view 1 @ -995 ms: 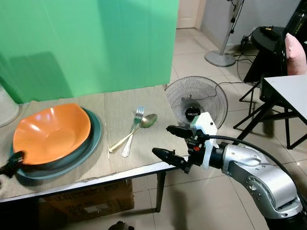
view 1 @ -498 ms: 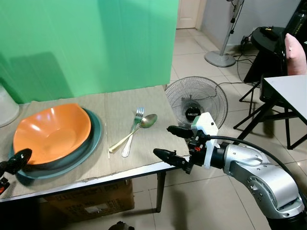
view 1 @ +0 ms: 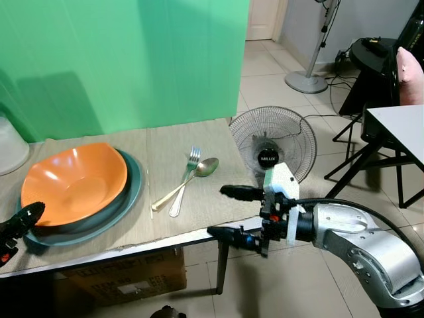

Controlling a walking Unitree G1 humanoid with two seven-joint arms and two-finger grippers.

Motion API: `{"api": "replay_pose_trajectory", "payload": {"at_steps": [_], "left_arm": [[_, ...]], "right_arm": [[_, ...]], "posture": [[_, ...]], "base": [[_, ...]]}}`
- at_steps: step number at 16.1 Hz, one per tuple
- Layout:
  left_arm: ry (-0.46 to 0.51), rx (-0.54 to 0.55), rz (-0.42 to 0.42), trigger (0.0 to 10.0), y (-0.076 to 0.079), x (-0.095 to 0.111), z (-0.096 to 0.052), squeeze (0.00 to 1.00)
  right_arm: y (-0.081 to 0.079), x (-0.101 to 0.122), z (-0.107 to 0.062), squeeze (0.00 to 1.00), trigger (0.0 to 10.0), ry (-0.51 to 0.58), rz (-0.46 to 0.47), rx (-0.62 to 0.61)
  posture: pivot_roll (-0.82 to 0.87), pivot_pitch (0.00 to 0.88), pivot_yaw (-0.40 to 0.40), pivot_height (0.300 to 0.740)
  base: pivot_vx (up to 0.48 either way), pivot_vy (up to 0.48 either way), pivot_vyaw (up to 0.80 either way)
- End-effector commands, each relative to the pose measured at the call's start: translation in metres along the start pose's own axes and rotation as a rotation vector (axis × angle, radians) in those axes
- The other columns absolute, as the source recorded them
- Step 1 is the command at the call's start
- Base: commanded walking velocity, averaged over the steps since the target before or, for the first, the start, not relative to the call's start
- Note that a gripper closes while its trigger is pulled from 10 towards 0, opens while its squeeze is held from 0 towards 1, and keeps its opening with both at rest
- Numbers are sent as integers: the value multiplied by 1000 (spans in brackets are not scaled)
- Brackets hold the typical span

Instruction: Setting the table

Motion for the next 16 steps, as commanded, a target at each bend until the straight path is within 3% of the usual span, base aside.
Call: {"api": "replay_pose_trajectory", "payload": {"at_steps": [1, 6, 16], "left_arm": [[-15, -2, 0, 0, 0, 0, 2, 0], [13, -28, -72, 0, -2, 3, 11, 0], [16, -21, -261, 0, -9, -4, 13, 0]], "right_arm": [[-7, 3, -1, 0, 10000, 11, -24, 43], [-9, 3, -2, 0, 10000, 13, -33, 65], [-9, 3, -2, 0, 10000, 12, -40, 60]], "posture": [[-23, 0, 48, 740], [-24, 0, 53, 740], [-23, 4, 56, 740]], "base": [[0, 0, 0], [0, 0, 0], [0, 0, 0]]}}
Point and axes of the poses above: a point about 5 cm out from each wrist's last joint towards the gripper, its own z axis pointing out of the wrist towards the gripper, its own x axis along the axis of the wrist's last joint, y = z × x, the point moved 1 cm from there along z, pointing out of the wrist towards the gripper, and after that the axes turned 12 degrees about z, right-handed, at the moved point
